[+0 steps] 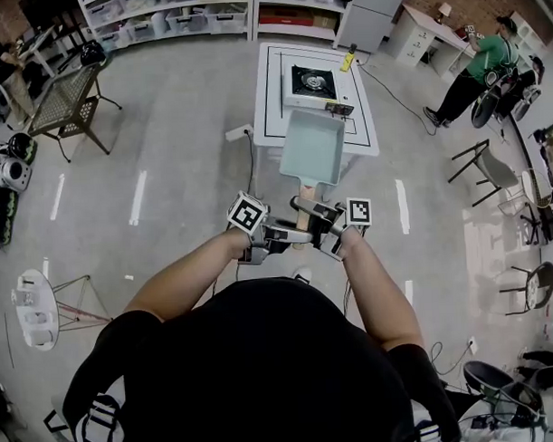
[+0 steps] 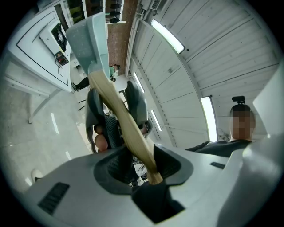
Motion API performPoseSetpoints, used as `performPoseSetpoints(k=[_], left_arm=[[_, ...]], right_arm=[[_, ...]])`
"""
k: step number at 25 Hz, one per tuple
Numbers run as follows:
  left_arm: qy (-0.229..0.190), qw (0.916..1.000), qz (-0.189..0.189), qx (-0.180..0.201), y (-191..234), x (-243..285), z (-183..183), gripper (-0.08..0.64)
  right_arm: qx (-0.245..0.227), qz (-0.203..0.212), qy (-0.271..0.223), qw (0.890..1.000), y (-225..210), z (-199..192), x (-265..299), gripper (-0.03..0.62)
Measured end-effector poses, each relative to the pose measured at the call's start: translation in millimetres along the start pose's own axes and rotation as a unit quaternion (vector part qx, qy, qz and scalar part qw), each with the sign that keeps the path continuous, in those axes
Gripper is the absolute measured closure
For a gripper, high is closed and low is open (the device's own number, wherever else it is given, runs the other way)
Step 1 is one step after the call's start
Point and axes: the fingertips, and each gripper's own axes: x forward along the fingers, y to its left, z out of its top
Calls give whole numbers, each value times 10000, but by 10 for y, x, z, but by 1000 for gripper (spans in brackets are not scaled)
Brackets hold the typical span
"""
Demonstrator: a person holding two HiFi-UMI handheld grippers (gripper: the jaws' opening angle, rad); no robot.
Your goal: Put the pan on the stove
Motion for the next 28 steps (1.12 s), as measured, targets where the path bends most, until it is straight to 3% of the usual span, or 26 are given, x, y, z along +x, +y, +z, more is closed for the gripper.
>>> performPoseSetpoints(k=[4, 9, 12, 18, 24, 28], left_arm=[[-112, 9992, -41, -371, 19, 42, 10, 408], [-196, 9986, 50, -485, 183, 61, 127, 408], [-214, 9990, 156, -356, 316, 80, 211, 408], [-351, 9970, 296, -621, 574, 132, 442, 407], [-361, 9976, 514, -305, 896, 177, 685, 407], [-508, 9963, 366, -596, 1034, 335, 864, 407]], right_arm=[[-10, 42, 20, 10000, -32, 53, -31, 456], [56, 81, 61, 9999, -138, 221, -48, 456], [133, 109, 109, 9998, -198, 322, -73, 456], [209, 184, 215, 9994, -346, 639, -121, 456], [364, 131, 346, 9987, -472, 916, -198, 456], [422, 170, 361, 9983, -564, 1166, -325, 456]])
